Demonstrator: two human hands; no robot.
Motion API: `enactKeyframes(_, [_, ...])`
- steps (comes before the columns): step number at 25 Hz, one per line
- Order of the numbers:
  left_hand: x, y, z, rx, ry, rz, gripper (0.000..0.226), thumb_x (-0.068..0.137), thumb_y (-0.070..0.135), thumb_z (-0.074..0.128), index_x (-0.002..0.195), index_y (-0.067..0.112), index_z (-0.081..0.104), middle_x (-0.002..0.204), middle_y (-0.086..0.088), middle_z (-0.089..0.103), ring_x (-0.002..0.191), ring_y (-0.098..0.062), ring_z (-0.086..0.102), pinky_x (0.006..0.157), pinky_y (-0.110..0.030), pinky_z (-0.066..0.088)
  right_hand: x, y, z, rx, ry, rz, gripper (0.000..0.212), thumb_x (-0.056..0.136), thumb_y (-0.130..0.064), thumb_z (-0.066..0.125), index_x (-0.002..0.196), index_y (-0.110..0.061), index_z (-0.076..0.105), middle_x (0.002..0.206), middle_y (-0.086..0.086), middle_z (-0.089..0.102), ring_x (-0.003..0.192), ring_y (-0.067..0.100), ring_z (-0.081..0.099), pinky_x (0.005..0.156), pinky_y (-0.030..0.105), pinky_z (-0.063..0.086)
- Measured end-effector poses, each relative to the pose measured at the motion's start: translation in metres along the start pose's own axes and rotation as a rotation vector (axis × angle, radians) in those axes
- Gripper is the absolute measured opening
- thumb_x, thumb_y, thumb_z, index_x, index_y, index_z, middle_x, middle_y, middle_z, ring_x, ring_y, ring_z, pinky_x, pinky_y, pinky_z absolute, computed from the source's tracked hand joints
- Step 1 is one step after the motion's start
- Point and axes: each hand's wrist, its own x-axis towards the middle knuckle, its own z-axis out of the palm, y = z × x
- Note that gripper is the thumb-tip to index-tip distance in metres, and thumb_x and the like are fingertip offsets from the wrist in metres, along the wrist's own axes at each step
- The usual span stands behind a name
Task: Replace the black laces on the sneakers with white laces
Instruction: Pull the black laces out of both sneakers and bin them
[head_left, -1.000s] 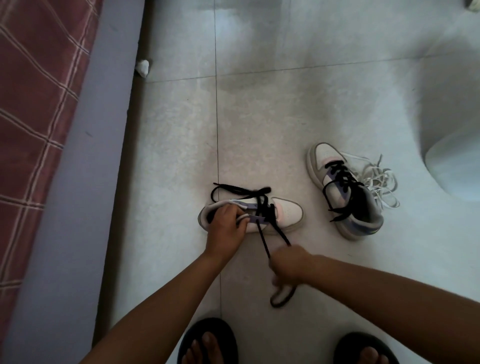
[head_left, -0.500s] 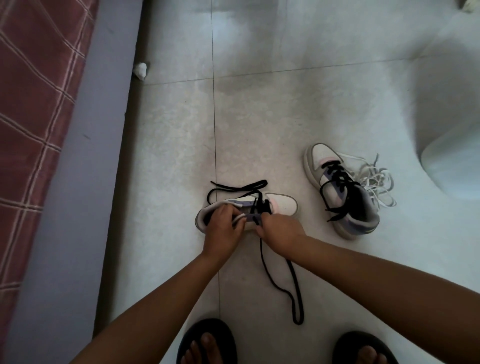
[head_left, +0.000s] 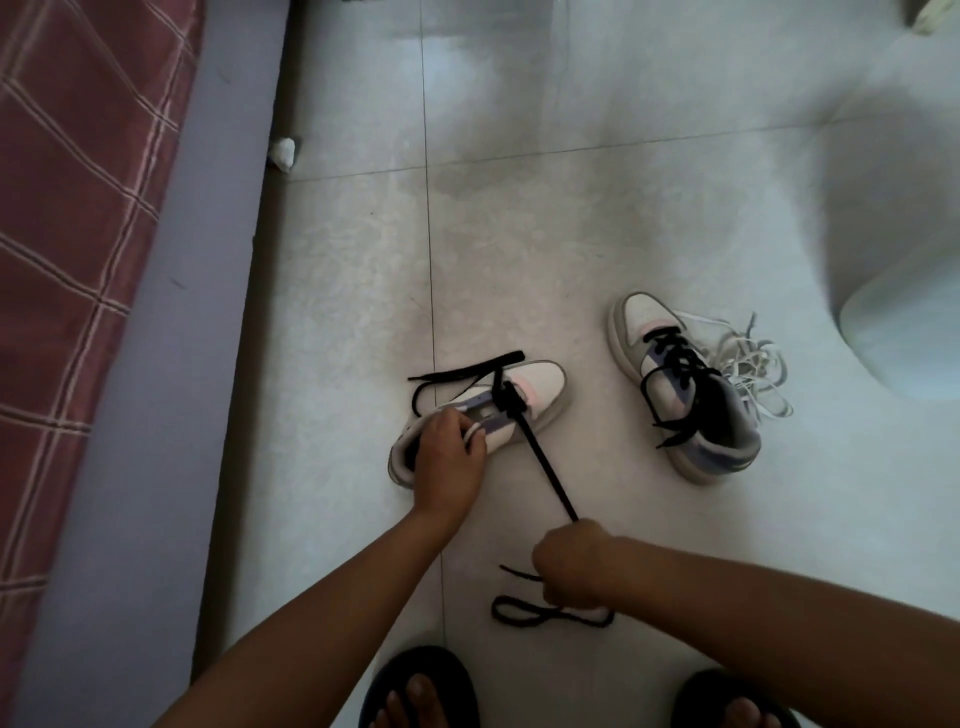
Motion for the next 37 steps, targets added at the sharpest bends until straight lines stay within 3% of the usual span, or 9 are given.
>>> enactKeyframes(4, [-0.025,0.025,0.007,-0.044,-0.147,-0.148,0.014,0.095,0.024,0.051,0.09,0.012,0.054,0.088,-0.003,0.06,0.078,-0.014,0.055,0.065,-0.014,0.04,-0.01,0.053,-0.013,0.302,0.566,0.263,0.029,0.098,-0.03,0.037,0.112,-0.011,0.052,0.115,0.013,0.061,0.105,0.03,0.058,0.072,0.032,0.038])
enactKeyframes(7, [-0.044,0.038,0.002,-0.147,-0.426,-0.1,0.018,0.096,0.03,0.046,0.087,0.021,0.057,0.082,0.0,0.065,0.071,-0.014,0.061,0.065,-0.031,0.052,-0.011,0.082,-0.03,0.71,0.766,0.323,0.022,0.096,-0.035,0.041,0.097,-0.014,0.049,0.101,0.014,0.064,0.094,0.031,0.059,0.064,0.031,0.033])
enactKeyframes(10, [-0.027,0.039,-0.002,-0.016,-0.28,0.063,0.011,0.095,0.028,0.049,0.091,0.021,0.057,0.084,0.003,0.061,0.07,-0.01,0.057,0.063,-0.029,0.048,0.0,0.073,-0.037,0.924,0.74,0.245,0.027,0.091,-0.034,0.052,0.107,-0.014,0.045,0.104,0.011,0.06,0.094,0.029,0.056,0.069,0.033,0.04])
enactKeyframes(14, [0.005,0.031,0.008,0.161,-0.352,0.108,0.03,0.091,0.022,0.057,0.119,0.015,0.05,0.117,-0.003,0.047,0.103,-0.017,0.051,0.086,-0.03,0.046,0.01,0.074,-0.037,0.661,0.718,0.319,0.039,0.086,-0.037,0.057,0.113,-0.013,0.043,0.118,0.012,0.047,0.111,0.031,0.045,0.084,0.039,0.04])
enactKeyframes(20, [0.019,0.033,0.018,0.592,-0.329,0.317,0.026,0.089,0.032,0.052,0.103,0.011,0.058,0.113,-0.009,0.051,0.104,-0.027,0.049,0.083,-0.037,0.041,-0.004,0.083,-0.041,0.704,0.693,0.234,0.024,0.088,-0.04,0.052,0.072,-0.023,0.051,0.095,0.005,0.056,0.098,0.022,0.049,0.079,0.032,0.041])
enactKeyframes(23, [0.02,0.041,0.01,0.525,-0.352,0.211,0.019,0.089,0.03,0.048,0.084,0.013,0.054,0.09,-0.009,0.062,0.088,-0.029,0.058,0.071,-0.034,0.037,-0.026,0.083,-0.041,1.277,0.625,0.053,0.042,0.091,-0.039,0.051,0.058,-0.016,0.06,0.064,0.006,0.066,0.061,0.014,0.06,0.055,0.022,0.045])
enactKeyframes(28, [0.007,0.063,-0.013,-0.098,-0.468,-0.223,0.008,0.094,0.017,0.044,0.09,0.014,0.05,0.082,-0.009,0.062,0.07,-0.019,0.057,0.057,-0.025,0.042,-0.039,0.074,-0.031,2.175,0.098,-0.151,0.034,0.095,-0.032,0.047,0.074,-0.01,0.062,0.085,0.015,0.066,0.083,0.027,0.067,0.073,0.037,0.056])
enactKeyframes(33, [-0.058,0.073,-0.017,-0.445,-0.615,-0.411,0.019,0.097,0.026,0.041,0.113,0.022,0.05,0.101,-0.008,0.063,0.093,-0.02,0.062,0.076,-0.047,0.056,-0.044,0.059,-0.035,2.061,0.192,-0.165,0.035,0.094,-0.028,0.048,0.078,-0.011,0.073,0.079,0.006,0.068,0.071,0.017,0.061,0.07,0.029,0.049])
enactKeyframes(37, [-0.045,0.065,-0.026,-0.604,-0.631,-0.692,0.05,0.097,0.052,0.036,0.1,0.01,0.065,0.087,-0.006,0.064,0.089,-0.022,0.061,0.079,-0.043,0.056,-0.058,0.046,-0.035,1.187,0.646,-0.164,0.035,0.092,-0.022,0.056,0.067,0.0,0.064,0.077,0.024,0.057,0.068,0.021,0.049,0.063,0.028,0.039])
